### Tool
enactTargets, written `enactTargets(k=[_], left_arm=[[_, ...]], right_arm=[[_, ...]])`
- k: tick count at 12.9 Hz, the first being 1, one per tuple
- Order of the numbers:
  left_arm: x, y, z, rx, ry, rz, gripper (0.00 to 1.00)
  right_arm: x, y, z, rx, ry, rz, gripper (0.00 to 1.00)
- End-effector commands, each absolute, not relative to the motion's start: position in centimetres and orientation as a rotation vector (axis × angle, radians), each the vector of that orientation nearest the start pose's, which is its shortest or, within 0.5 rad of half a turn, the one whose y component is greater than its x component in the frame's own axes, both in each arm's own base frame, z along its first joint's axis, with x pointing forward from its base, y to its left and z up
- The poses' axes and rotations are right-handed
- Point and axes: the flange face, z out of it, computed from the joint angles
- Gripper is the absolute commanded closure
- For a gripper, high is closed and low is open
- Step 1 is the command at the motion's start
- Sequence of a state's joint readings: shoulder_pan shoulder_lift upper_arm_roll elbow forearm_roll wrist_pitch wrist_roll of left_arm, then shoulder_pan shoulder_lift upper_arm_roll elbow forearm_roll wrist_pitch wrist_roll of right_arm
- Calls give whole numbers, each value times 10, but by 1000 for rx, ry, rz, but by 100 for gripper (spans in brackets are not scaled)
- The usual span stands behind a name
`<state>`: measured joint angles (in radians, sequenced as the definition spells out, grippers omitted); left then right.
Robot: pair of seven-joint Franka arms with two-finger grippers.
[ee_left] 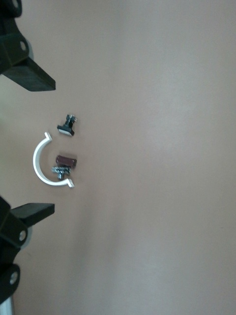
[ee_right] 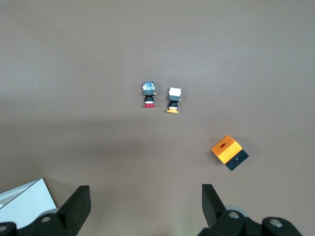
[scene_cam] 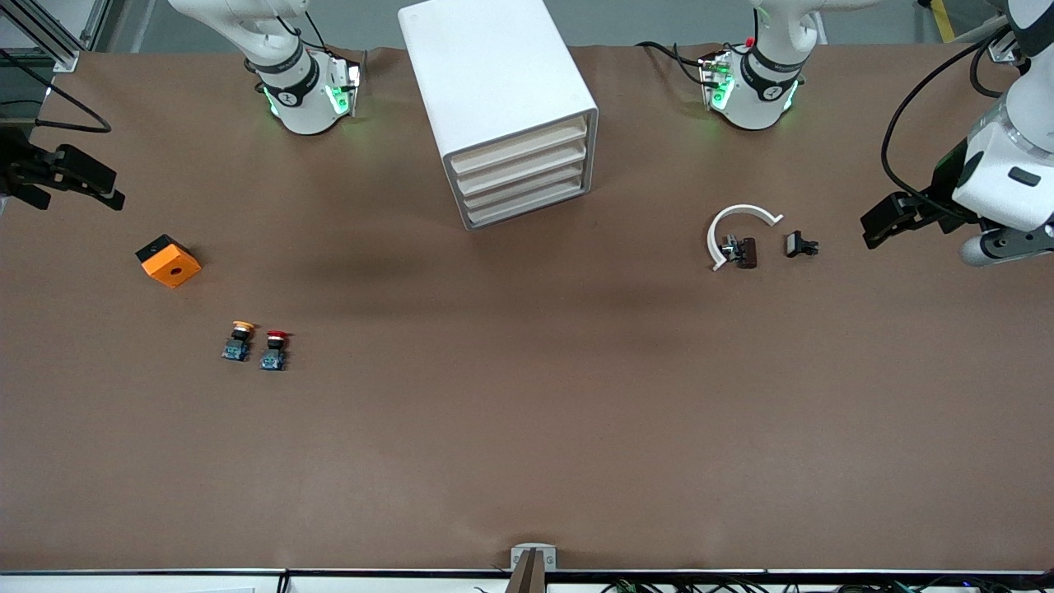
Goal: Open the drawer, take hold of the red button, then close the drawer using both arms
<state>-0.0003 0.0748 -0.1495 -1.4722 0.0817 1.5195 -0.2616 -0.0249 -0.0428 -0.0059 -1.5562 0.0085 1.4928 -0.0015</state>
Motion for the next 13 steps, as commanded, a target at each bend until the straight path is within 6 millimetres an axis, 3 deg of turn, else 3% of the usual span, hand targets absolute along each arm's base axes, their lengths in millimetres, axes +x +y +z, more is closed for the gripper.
enactTargets(k=[1, 7, 8, 10, 13], left_arm=[[550, -52, 630, -3058, -28, 51, 0], [521, -34, 630, -3109, -2, 54, 0], [521, -35, 628, -3110, 16, 31, 0], [543, -20, 624, -3127, 13, -53, 0], [542, -24, 623, -3129, 41, -41, 0]], right_arm=[[534, -18, 653, -3135, 57, 12, 0], [537, -17, 649, -3140, 53, -12, 0], [536, -19, 645, -3140, 60, -10, 0], [529, -18, 641, -3139, 60, -24, 0], [516, -17, 636, -3130, 63, -75, 0]])
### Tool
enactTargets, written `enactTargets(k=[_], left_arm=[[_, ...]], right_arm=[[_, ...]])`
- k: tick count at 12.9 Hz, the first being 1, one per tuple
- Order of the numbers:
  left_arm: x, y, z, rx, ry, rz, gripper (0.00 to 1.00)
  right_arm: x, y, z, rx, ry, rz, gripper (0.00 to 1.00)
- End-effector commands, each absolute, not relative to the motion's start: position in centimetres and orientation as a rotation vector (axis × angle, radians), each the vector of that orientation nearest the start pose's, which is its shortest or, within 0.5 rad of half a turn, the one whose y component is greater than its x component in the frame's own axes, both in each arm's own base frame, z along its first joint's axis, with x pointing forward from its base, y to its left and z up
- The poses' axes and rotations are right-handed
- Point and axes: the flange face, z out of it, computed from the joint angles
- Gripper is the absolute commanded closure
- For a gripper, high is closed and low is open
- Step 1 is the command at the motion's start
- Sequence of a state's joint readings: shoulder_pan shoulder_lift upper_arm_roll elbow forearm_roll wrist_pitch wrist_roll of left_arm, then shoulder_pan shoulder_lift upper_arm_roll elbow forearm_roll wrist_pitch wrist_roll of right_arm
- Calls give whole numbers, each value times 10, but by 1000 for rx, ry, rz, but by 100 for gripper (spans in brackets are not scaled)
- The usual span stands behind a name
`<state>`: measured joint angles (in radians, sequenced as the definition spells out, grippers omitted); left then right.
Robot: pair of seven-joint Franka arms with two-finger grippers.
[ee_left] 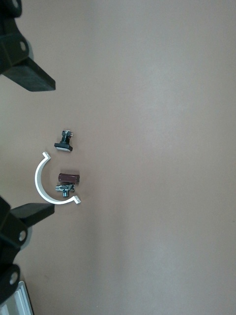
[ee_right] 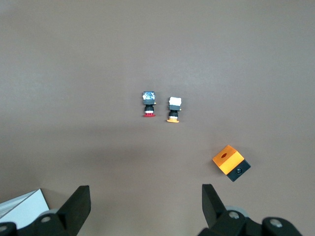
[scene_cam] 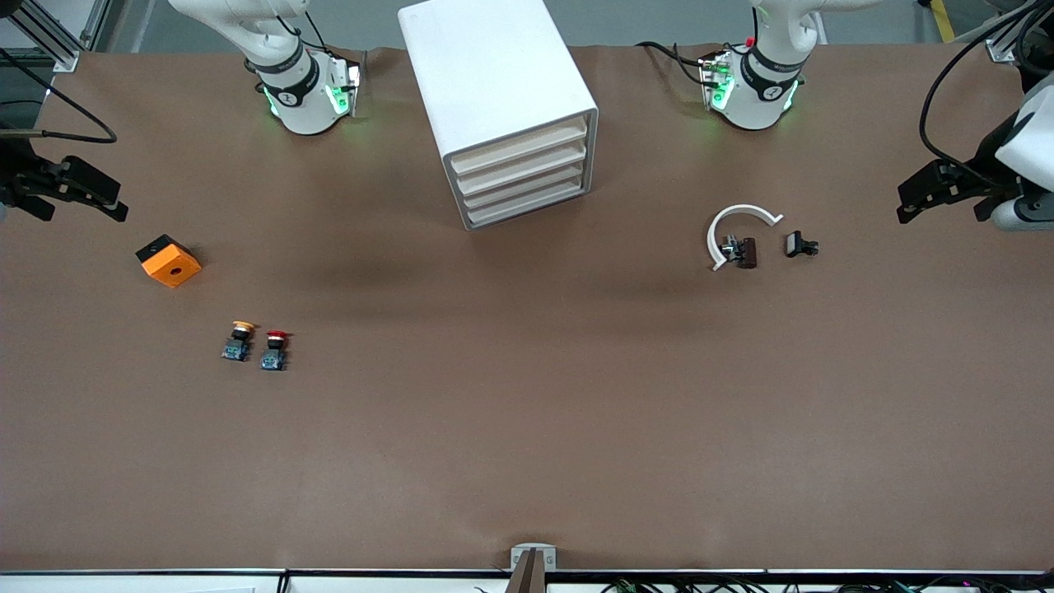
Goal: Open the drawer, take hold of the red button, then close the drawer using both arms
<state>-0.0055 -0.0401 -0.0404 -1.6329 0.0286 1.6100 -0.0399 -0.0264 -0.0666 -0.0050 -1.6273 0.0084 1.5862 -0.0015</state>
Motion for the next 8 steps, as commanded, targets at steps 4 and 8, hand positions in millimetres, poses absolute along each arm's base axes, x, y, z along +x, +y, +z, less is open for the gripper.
enactTargets(k=[4, 8], left_arm=[[522, -34, 624, -3127, 14, 8, 0], [510, -34, 626, -3173, -4, 13, 0]], right_arm=[[518, -19, 652, -3127, 70, -111, 0], [518, -24, 657, -3127, 86, -125, 0]])
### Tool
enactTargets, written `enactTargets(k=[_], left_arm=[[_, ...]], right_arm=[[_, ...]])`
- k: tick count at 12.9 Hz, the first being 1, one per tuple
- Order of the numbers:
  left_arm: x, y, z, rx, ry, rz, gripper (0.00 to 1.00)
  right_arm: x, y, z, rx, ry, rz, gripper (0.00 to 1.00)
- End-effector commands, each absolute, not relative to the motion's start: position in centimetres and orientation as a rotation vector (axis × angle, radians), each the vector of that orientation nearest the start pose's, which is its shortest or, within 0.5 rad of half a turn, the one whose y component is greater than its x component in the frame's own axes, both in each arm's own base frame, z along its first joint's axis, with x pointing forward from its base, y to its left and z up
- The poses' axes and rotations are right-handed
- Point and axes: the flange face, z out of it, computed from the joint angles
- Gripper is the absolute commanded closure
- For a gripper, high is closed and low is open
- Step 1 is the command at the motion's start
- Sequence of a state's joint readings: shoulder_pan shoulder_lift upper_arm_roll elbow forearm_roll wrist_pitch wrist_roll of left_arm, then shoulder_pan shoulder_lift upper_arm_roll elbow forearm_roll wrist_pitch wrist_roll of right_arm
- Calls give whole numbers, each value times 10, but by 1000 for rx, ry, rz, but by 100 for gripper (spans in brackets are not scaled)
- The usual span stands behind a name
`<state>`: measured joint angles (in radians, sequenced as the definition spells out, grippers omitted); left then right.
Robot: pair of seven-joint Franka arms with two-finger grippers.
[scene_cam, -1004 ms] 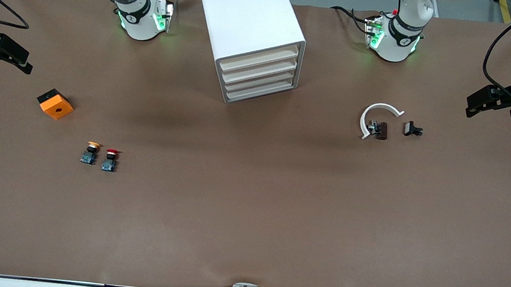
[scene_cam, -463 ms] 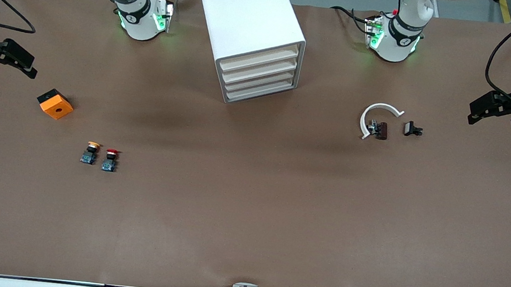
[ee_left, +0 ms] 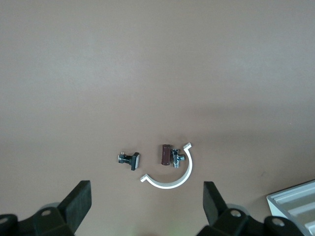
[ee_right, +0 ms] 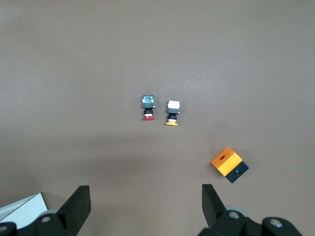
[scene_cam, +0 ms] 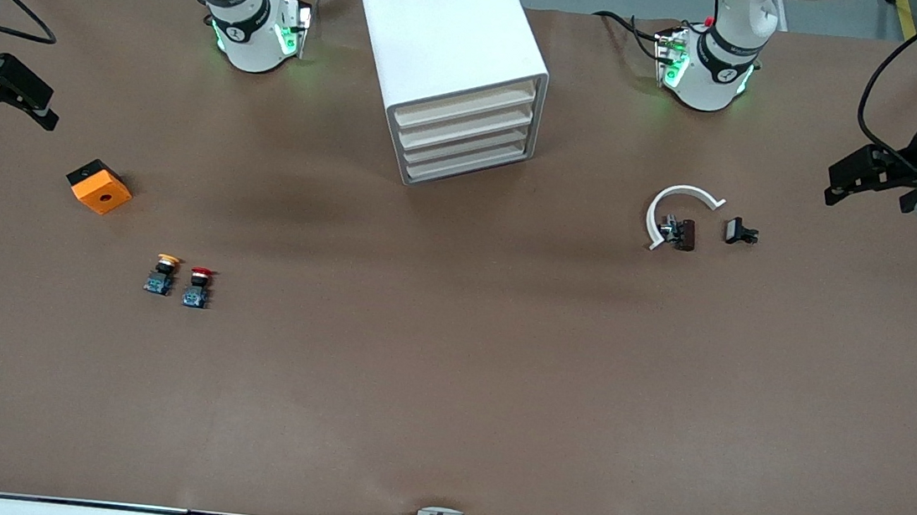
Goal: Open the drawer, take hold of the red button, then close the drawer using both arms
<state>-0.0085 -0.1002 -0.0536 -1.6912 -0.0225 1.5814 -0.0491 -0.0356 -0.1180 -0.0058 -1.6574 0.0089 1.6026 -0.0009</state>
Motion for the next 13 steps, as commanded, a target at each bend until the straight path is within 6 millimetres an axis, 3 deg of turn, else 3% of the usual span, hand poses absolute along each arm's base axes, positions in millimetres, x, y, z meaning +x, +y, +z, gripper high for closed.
enactTargets(k=[1, 5, 13], left_arm=[[510, -32, 627, -3172, -13, 10, 0], [509, -32, 627, -3160, -204, 54, 0], [521, -21, 637, -3118, -219, 53, 0]], right_arm=[[518, -24, 657, -3127, 84, -125, 0], [519, -22, 662, -3127, 79, -142, 0], [519, -22, 665, -3125, 79, -152, 0]])
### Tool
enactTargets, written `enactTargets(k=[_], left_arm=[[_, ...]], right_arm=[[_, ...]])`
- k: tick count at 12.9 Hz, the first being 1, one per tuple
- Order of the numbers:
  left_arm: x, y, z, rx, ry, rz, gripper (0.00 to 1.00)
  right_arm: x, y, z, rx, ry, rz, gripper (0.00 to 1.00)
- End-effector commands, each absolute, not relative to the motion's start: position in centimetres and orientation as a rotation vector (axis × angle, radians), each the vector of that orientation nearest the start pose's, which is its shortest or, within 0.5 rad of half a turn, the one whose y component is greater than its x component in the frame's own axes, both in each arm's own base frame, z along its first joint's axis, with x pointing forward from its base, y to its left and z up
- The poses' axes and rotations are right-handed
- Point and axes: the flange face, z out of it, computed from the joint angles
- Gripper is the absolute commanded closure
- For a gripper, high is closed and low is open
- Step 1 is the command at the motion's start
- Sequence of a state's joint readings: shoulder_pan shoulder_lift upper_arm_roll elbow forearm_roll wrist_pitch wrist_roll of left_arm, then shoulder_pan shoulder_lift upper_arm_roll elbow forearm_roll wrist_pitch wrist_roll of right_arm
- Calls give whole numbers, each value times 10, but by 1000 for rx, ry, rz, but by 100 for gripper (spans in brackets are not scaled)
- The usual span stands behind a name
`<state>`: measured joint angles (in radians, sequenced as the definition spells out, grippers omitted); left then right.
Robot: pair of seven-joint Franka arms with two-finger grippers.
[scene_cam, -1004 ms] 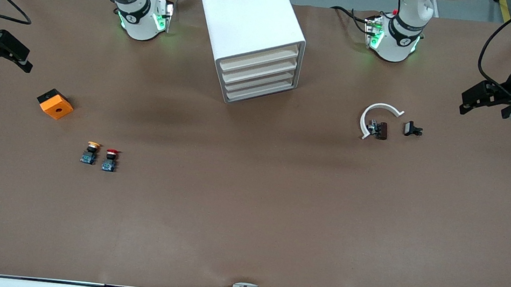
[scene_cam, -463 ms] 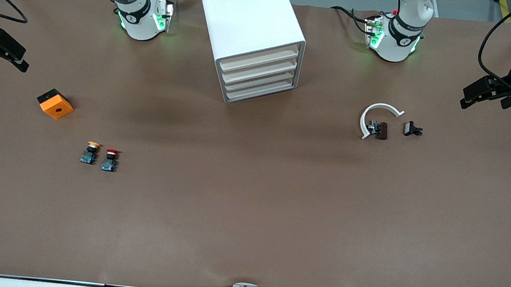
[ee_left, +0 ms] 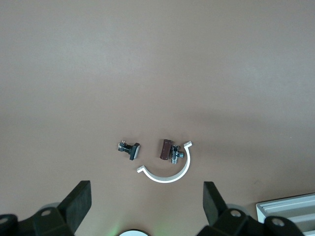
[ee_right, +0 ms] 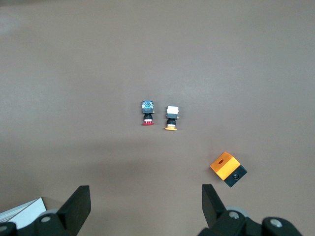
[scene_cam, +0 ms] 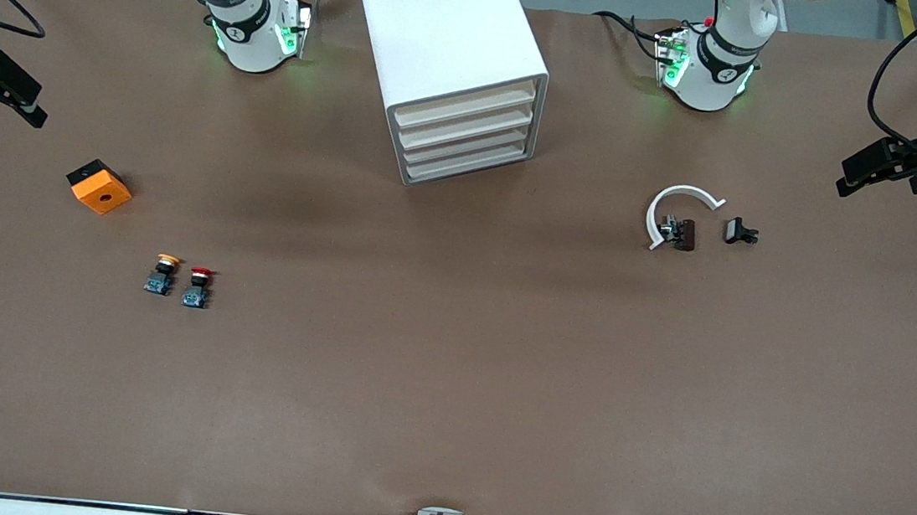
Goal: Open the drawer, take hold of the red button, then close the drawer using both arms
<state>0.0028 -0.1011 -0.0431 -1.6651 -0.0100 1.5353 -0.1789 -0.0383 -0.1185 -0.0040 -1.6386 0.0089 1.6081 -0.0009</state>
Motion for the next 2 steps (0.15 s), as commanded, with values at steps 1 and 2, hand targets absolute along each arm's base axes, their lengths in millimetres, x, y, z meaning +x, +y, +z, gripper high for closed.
enactTargets(k=[1, 2], left_arm=[[521, -21, 637, -3117, -219, 53, 0], [521, -21, 637, -3116, -219, 55, 0]], right_arm=[[519, -21, 665, -3125, 76, -152, 0], [520, -22, 665, -3125, 79, -154, 0]])
